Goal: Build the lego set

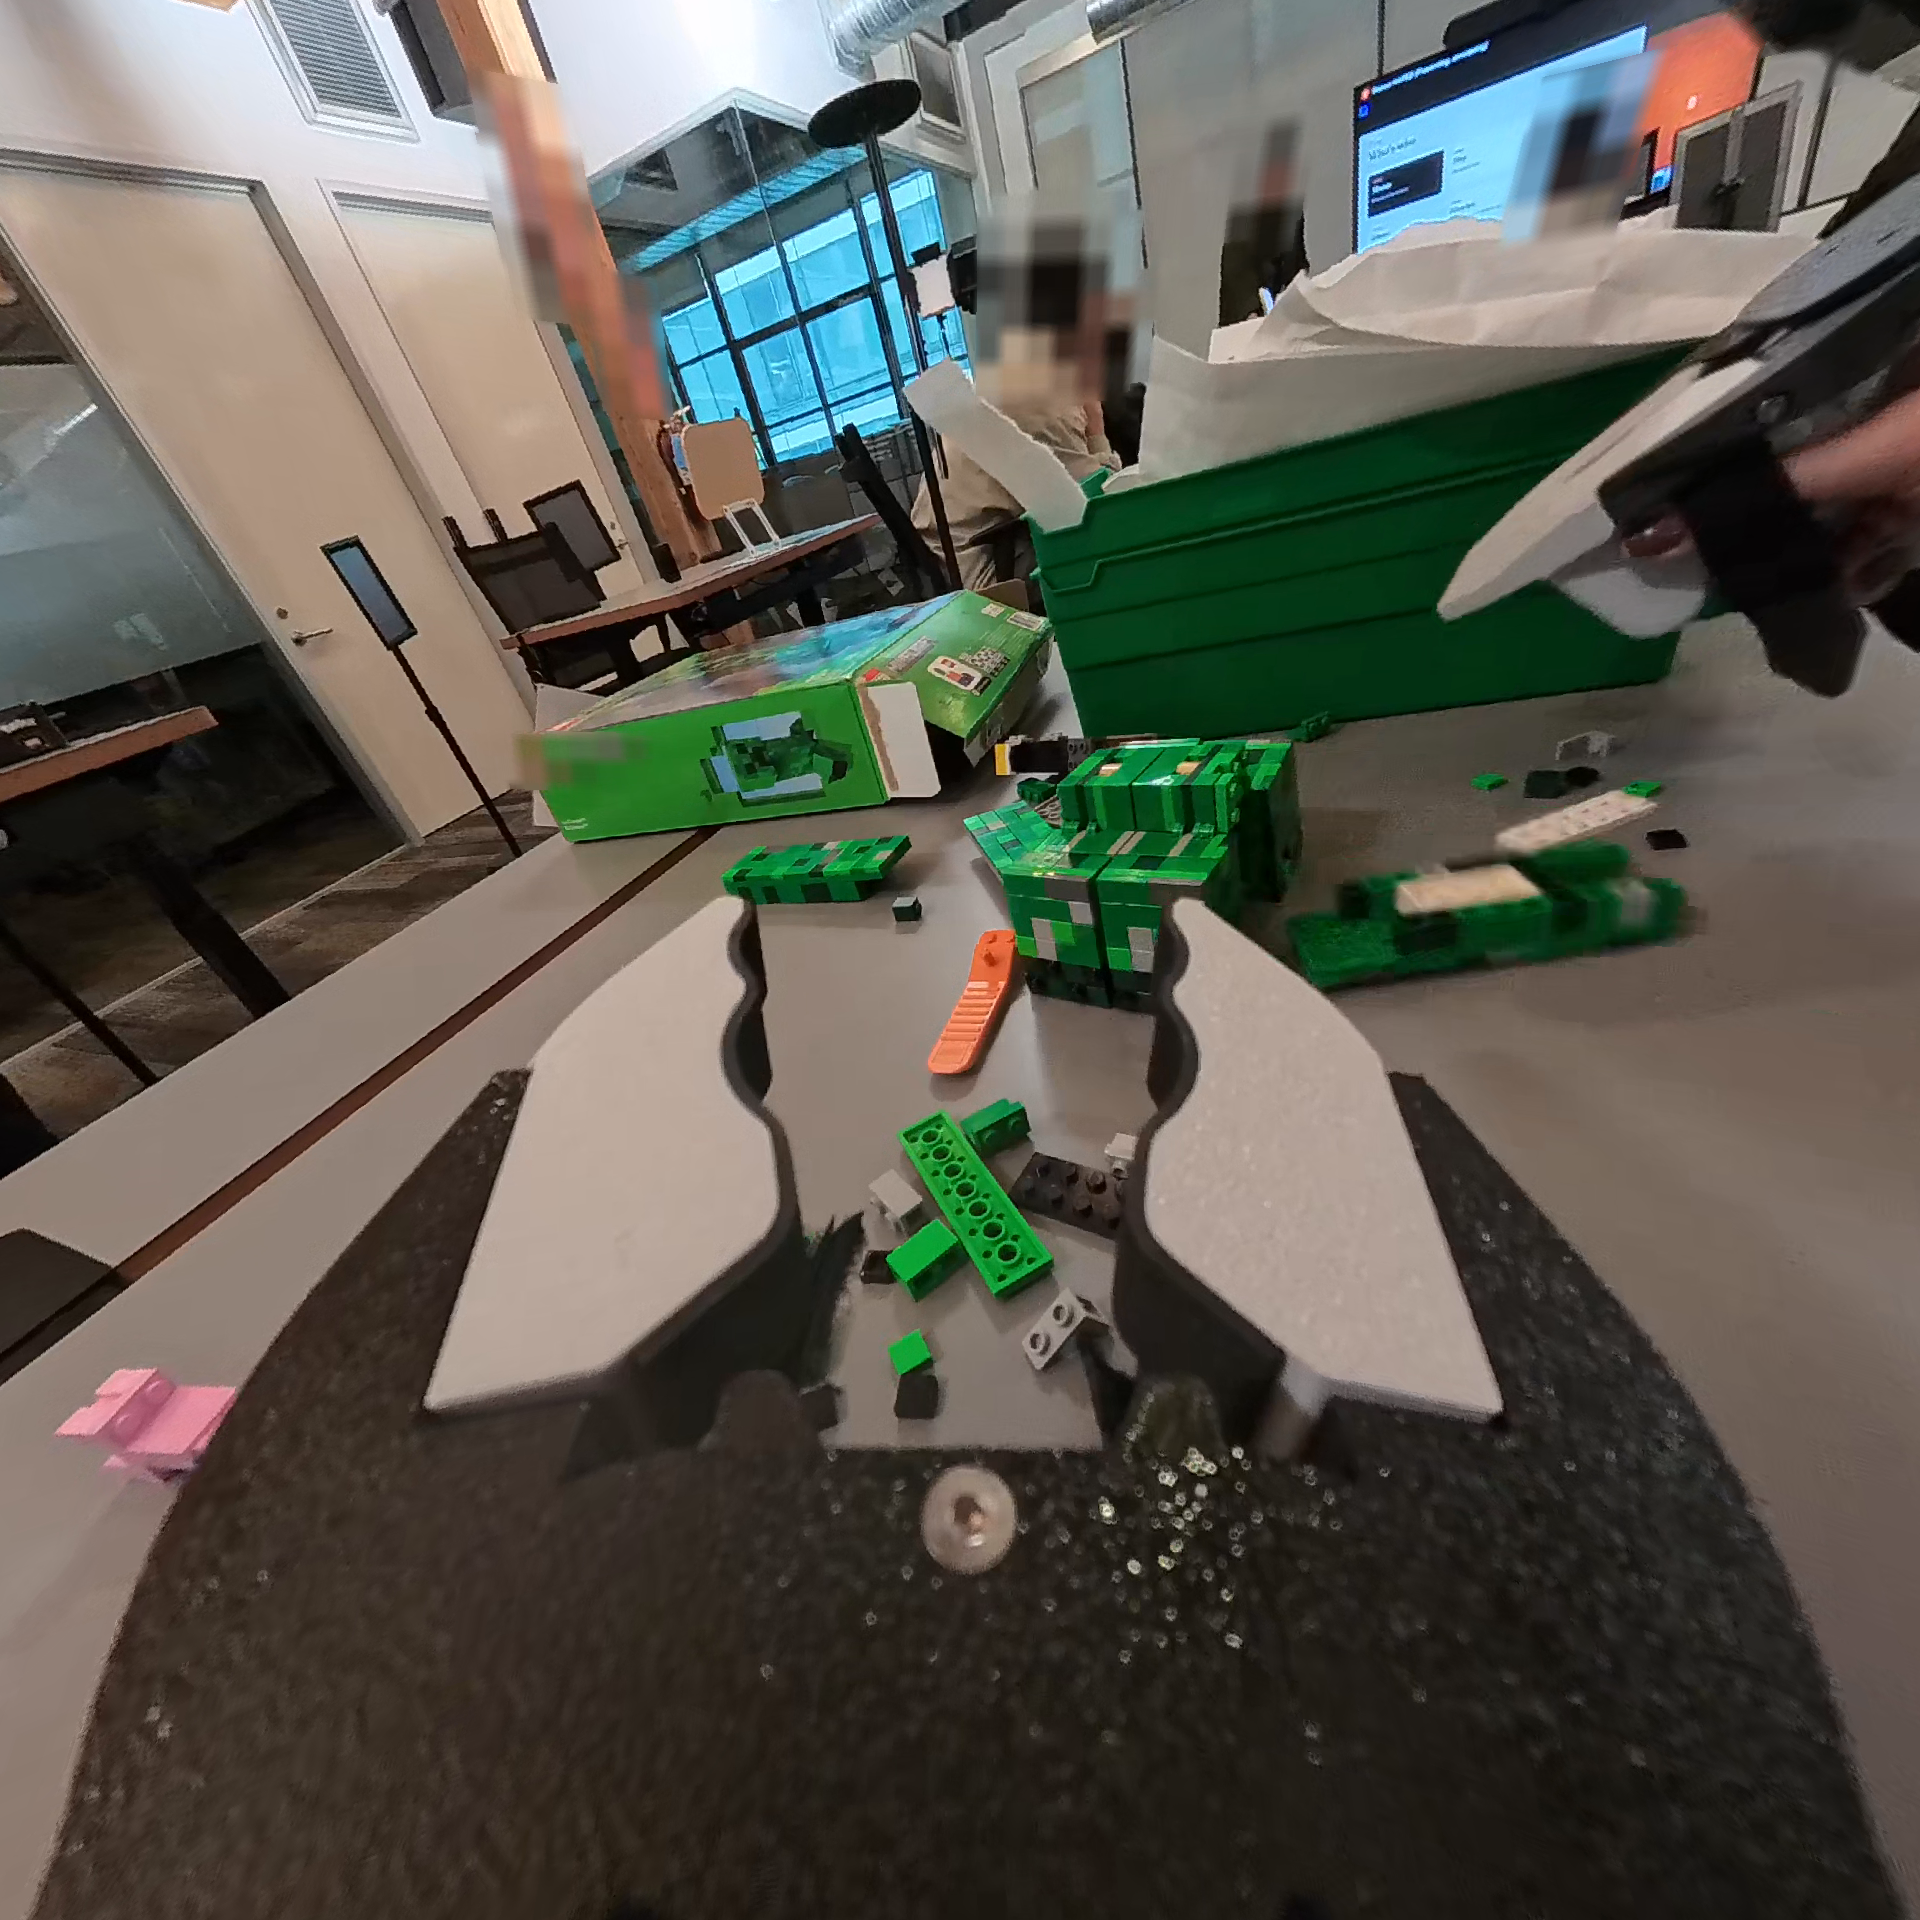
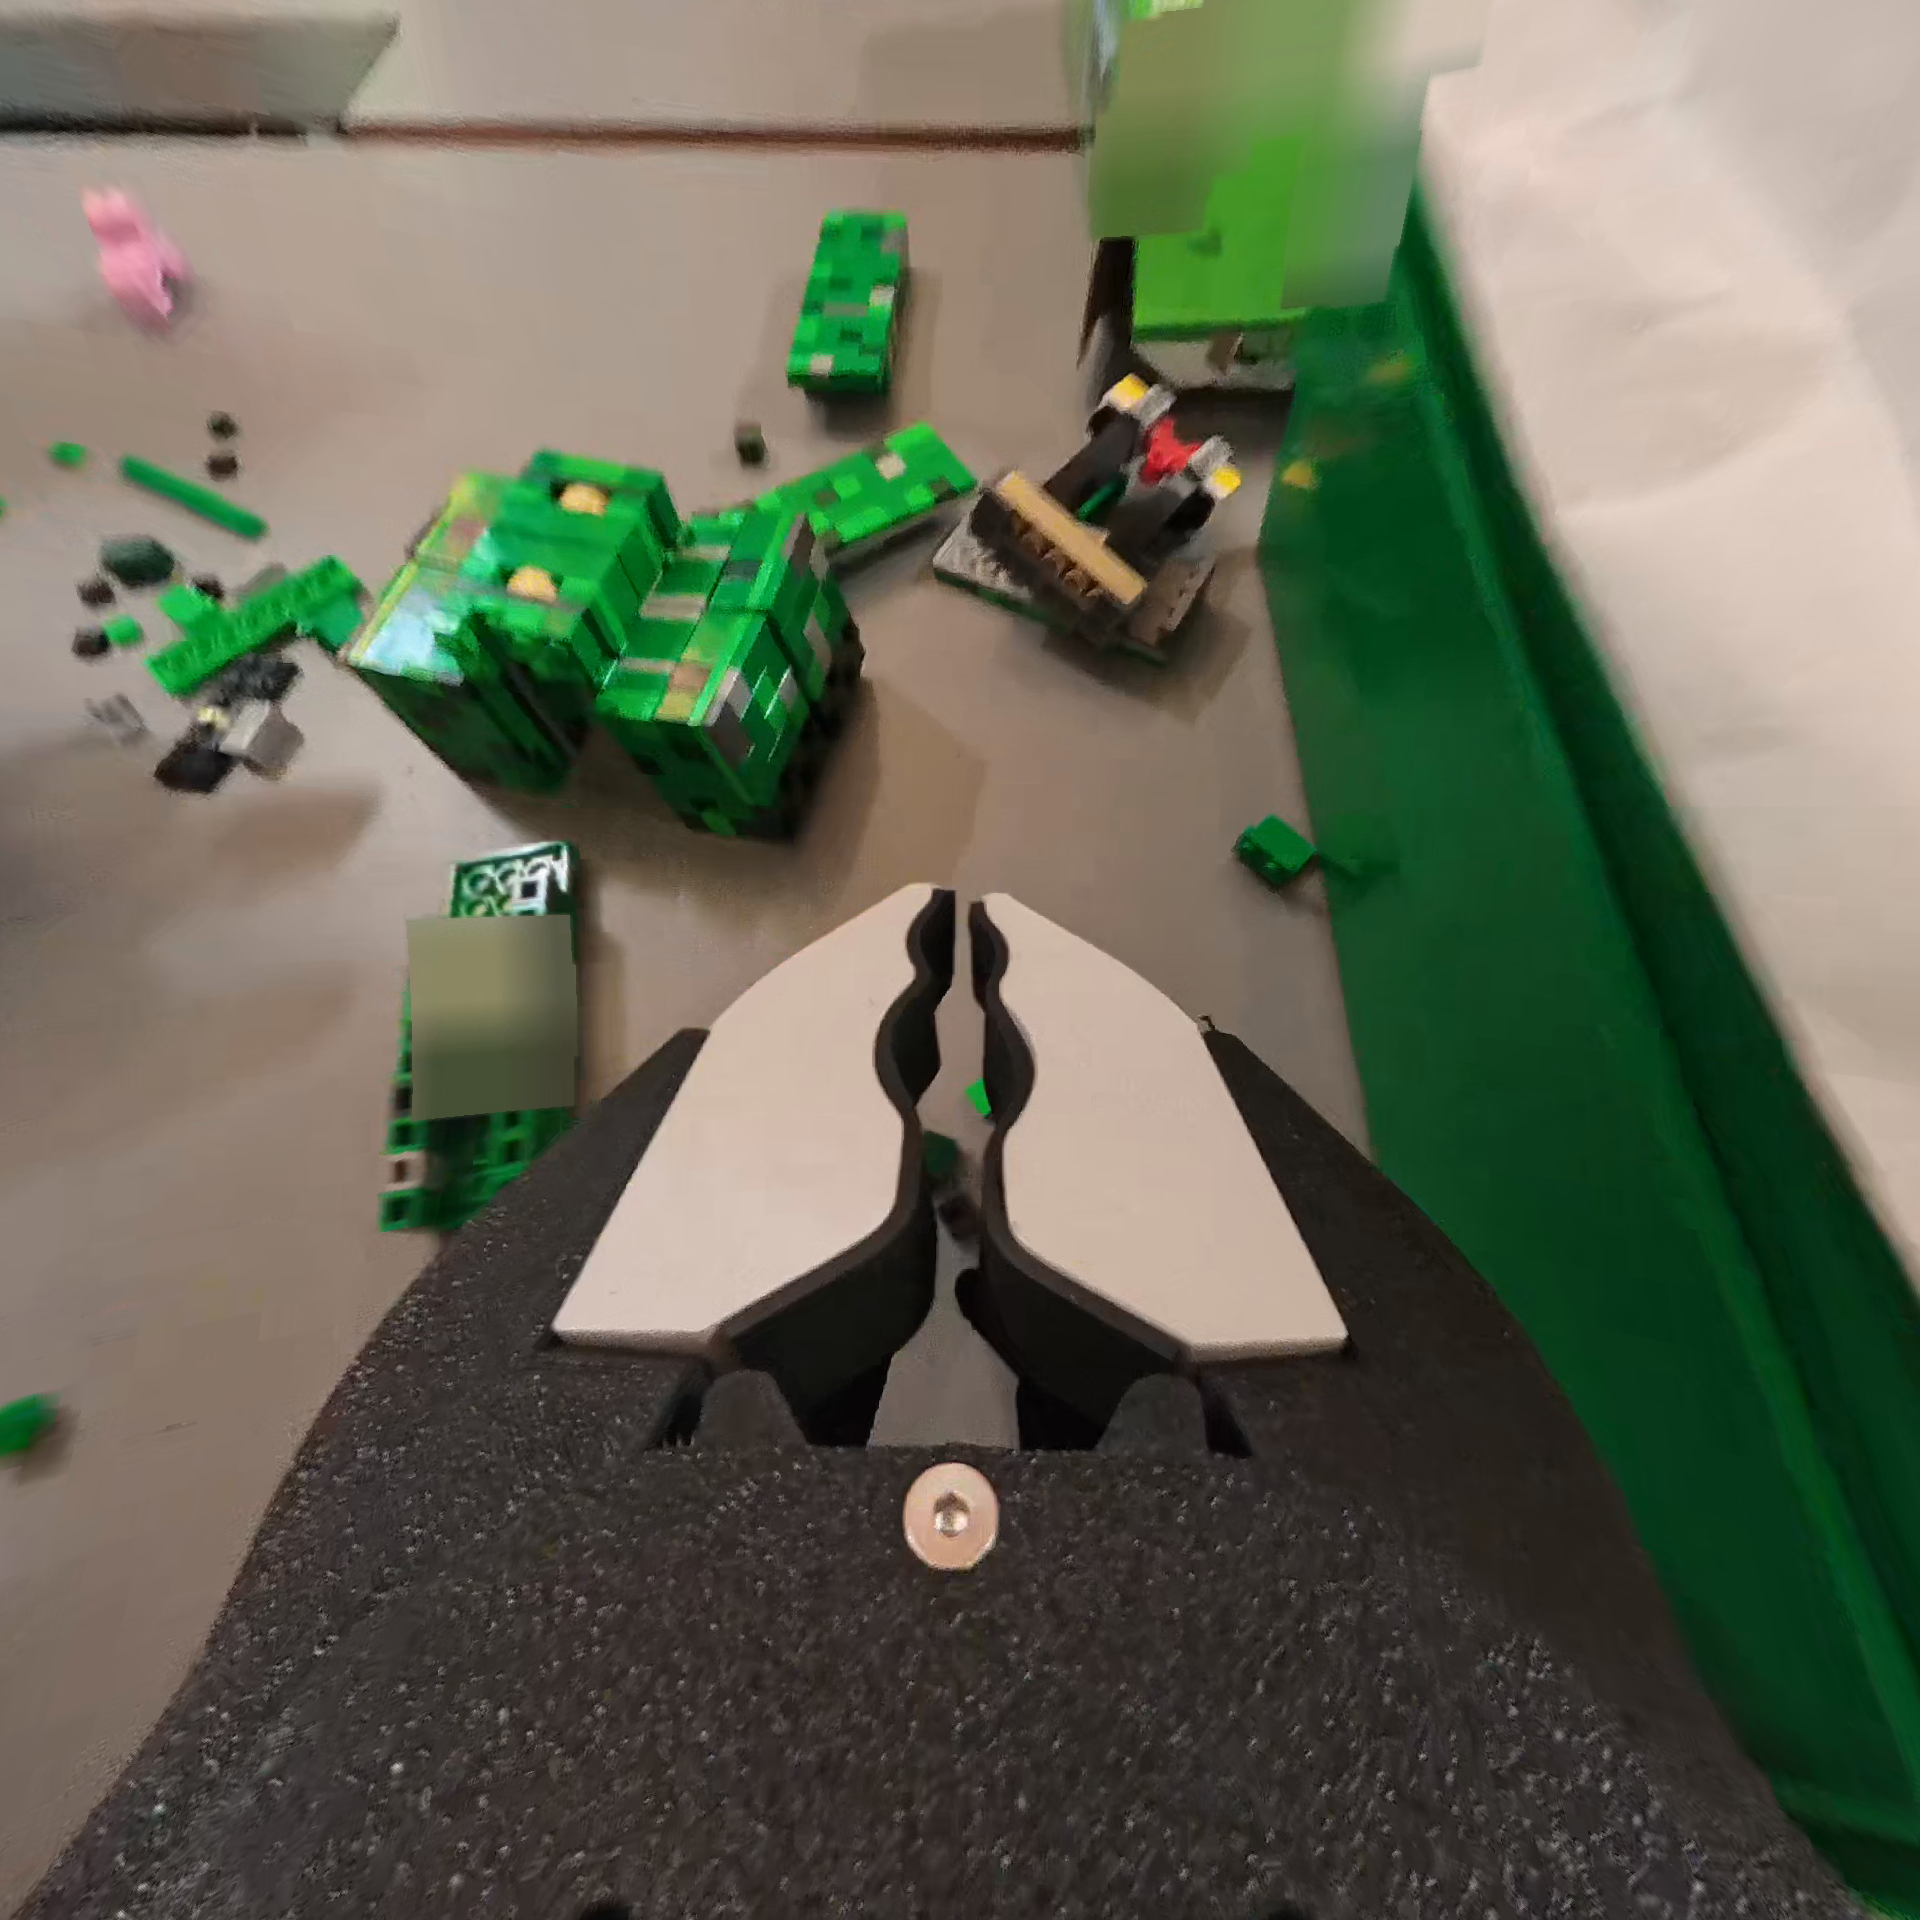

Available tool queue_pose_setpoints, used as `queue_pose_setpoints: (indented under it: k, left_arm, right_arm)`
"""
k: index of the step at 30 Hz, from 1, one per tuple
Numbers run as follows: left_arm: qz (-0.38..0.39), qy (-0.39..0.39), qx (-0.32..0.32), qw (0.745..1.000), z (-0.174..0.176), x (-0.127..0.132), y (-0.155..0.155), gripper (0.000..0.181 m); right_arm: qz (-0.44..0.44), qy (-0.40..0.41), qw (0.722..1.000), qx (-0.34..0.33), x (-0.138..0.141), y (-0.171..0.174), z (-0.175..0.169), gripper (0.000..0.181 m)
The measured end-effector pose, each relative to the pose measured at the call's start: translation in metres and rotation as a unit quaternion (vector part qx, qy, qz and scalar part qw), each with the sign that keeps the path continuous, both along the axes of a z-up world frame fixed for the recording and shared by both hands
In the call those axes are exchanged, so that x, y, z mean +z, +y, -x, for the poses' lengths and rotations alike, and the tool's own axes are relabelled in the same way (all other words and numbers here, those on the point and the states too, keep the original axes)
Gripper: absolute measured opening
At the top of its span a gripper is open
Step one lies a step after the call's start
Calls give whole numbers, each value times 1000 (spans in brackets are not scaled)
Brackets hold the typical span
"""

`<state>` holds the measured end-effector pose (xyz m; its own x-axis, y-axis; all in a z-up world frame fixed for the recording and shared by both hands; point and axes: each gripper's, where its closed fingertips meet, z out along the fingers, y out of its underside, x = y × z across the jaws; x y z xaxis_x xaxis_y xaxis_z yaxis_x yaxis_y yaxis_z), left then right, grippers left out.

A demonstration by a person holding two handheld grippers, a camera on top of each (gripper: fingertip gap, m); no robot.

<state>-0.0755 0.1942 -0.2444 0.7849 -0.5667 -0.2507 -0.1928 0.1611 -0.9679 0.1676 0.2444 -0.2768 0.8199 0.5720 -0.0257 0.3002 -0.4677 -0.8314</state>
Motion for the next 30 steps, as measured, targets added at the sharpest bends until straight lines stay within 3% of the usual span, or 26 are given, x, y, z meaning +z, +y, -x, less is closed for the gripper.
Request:
queue_pose_setpoints:
  k: [7,25,30]
  left_arm:
    - [-7,16,1,1000,-3,-2,-2,72]
    - [-2,34,-6,999,-7,-6,-1,69]
    - [-9,45,-2,999,-9,-7,-1,69]
  right_arm:
    - [-4,-18,998,61,-36,-5,36,8]
    - [-219,-104,970,24,-12,3,51,1]
    - [-229,-117,966,38,-14,-1,56,1]
